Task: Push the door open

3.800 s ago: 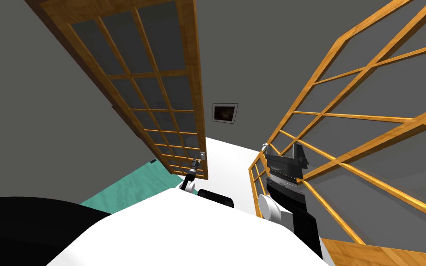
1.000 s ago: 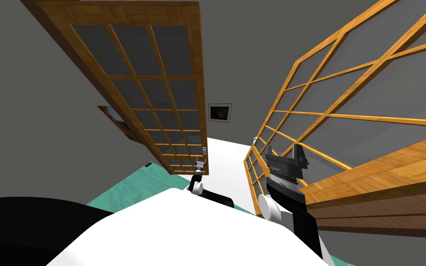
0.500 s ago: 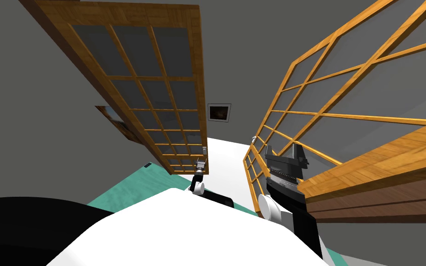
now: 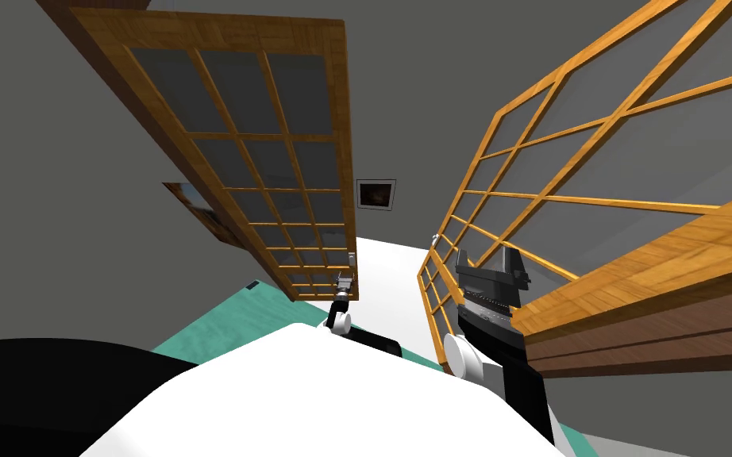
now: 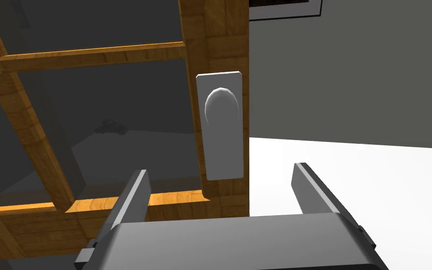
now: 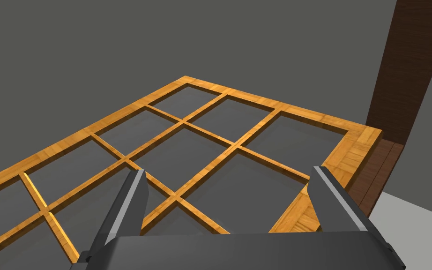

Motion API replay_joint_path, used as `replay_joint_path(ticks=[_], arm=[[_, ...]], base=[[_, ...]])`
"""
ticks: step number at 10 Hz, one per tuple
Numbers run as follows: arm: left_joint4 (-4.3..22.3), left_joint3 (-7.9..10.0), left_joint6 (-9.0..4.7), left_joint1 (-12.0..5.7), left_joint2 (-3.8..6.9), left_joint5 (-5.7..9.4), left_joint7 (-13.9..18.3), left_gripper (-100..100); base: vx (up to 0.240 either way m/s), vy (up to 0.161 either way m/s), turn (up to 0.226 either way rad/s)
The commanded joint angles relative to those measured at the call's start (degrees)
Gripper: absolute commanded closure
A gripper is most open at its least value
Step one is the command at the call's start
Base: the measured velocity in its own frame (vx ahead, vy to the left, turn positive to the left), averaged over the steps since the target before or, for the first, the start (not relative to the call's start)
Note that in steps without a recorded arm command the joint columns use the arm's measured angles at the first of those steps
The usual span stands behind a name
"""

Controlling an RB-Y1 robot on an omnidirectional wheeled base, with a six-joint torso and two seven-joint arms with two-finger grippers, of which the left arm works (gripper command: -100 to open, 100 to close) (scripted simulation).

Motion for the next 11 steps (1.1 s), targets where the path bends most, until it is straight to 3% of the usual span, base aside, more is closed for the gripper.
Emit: replay_joint_path(ticks=[1, 4, 6, 8, 9, 10, 11], arm=[[-1.31, 0.11, 0.52, 0.63, 1.58, 0.1, -0.2, -100], [-1.1, 0.37, 0.48, 0.45, 2.75, 0.29, 0.07, -100], [-0.96, 0.53, 0.45, 0.33, 2.25, 0.42, 0.25, -100], [-0.82, 0.71, 0.42, 0.2, 0.32, 0.56, 0.45, -100], [-0.44, 0.64, 0.16, 0.07, 0.83, 0.49, 0.44, -100], [-0.44, 0.64, 0.16, 0.07, 0.83, 0.49, 0.44, 100], [-0.44, 0.64, 0.16, 0.07, 0.83, 0.49, 0.44, 100]], base=[[0.15, 0.005, -0.024], [0.188, 0.023, -0.021], [0.203, 0.041, -0.017], [0.194, 0.047, -0.027], [0.081, 0.008, 0.01], [-0.02, -0.003, -0.006], [-0.029, -0.01, -0.029]])
